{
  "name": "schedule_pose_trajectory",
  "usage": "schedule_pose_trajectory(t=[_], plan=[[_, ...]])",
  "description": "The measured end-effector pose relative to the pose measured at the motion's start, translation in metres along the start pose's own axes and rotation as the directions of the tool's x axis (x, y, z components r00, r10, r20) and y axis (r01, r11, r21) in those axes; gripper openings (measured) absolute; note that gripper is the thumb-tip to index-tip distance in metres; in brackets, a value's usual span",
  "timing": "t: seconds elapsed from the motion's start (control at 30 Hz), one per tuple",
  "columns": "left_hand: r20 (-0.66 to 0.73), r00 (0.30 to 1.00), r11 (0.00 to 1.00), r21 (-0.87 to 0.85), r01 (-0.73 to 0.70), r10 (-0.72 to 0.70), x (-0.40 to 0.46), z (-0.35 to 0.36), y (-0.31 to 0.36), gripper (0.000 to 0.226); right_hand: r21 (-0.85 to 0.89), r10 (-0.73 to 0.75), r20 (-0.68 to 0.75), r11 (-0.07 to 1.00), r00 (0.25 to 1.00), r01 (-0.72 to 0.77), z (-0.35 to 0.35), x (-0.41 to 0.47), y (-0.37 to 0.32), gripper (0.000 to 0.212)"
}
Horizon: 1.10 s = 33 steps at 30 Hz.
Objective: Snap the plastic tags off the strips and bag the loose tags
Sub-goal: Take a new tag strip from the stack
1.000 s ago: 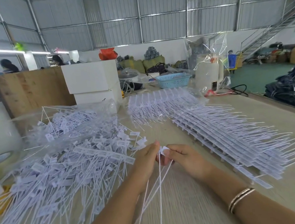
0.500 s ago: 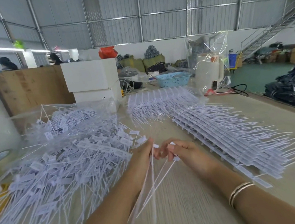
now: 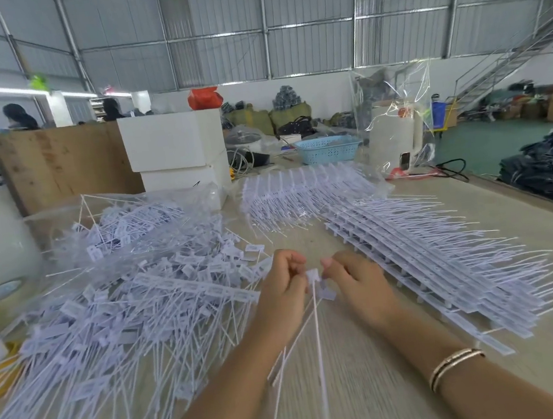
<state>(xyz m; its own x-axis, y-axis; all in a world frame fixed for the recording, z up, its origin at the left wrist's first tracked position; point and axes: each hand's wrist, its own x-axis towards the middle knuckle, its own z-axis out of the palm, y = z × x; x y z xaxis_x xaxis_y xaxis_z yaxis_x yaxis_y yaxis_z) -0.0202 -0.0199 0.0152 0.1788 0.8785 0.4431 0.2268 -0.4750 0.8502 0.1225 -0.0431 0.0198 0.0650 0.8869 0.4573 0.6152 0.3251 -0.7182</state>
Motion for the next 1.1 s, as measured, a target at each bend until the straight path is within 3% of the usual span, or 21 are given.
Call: schedule_pose_trajectory(t=[0.13,0.27,0.43,0.57,0.63,0.73,0.77,0.93,1.0,1.1], plan=[[0.004,0.997,0.989,0.125,-0.079,0.079,-0.001,0.000,0.003,0.032,0.057,-0.071,0.182,0.996,0.981,0.062,0.000,-0.006,-0.014,0.035],[0.072,0.991,0.930,0.343,-0.129,0.111,-0.001,-0.010,0.000,0.015,0.312,0.010,0.167,0.948,0.986,-0.062,-0.004,-0.006,-0.014,0.026],[0.092,0.986,0.889,0.429,-0.162,0.136,-0.001,-0.013,-0.005,0.036,0.292,-0.012,0.287,0.954,0.958,-0.076,-0.005,-0.009,-0.016,0.022],[0.075,0.973,0.868,0.442,-0.228,0.217,-0.002,-0.011,0.001,0.029,0.335,-0.014,0.324,0.937,0.946,-0.101,-0.006,-0.009,-0.015,0.027],[0.088,0.969,0.796,0.556,-0.242,0.233,-0.001,-0.015,0.004,0.027,0.383,-0.024,0.294,0.919,0.955,-0.095,-0.006,-0.007,-0.013,0.028],[0.102,0.967,0.598,0.770,-0.225,0.233,0.001,-0.021,0.007,0.036,0.430,-0.022,0.282,0.897,0.959,-0.106,-0.007,-0.006,-0.012,0.028],[0.112,0.968,0.590,0.775,-0.227,0.226,0.001,-0.022,0.007,0.040,0.426,-0.023,0.292,0.898,0.956,-0.109,-0.007,-0.006,-0.011,0.029],[0.109,0.977,0.785,0.582,-0.213,0.185,0.001,-0.020,0.004,0.050,0.387,-0.050,0.352,0.917,0.935,-0.096,-0.005,-0.008,-0.015,0.029],[0.099,0.993,0.903,0.420,-0.095,0.058,0.003,-0.021,0.002,0.047,0.357,-0.083,0.322,0.933,0.943,-0.040,-0.004,-0.008,-0.015,0.026],[0.097,0.980,0.970,0.190,0.152,-0.173,0.003,-0.022,0.002,0.039,0.233,-0.180,0.216,0.964,0.960,0.128,0.002,-0.008,-0.014,0.028]])
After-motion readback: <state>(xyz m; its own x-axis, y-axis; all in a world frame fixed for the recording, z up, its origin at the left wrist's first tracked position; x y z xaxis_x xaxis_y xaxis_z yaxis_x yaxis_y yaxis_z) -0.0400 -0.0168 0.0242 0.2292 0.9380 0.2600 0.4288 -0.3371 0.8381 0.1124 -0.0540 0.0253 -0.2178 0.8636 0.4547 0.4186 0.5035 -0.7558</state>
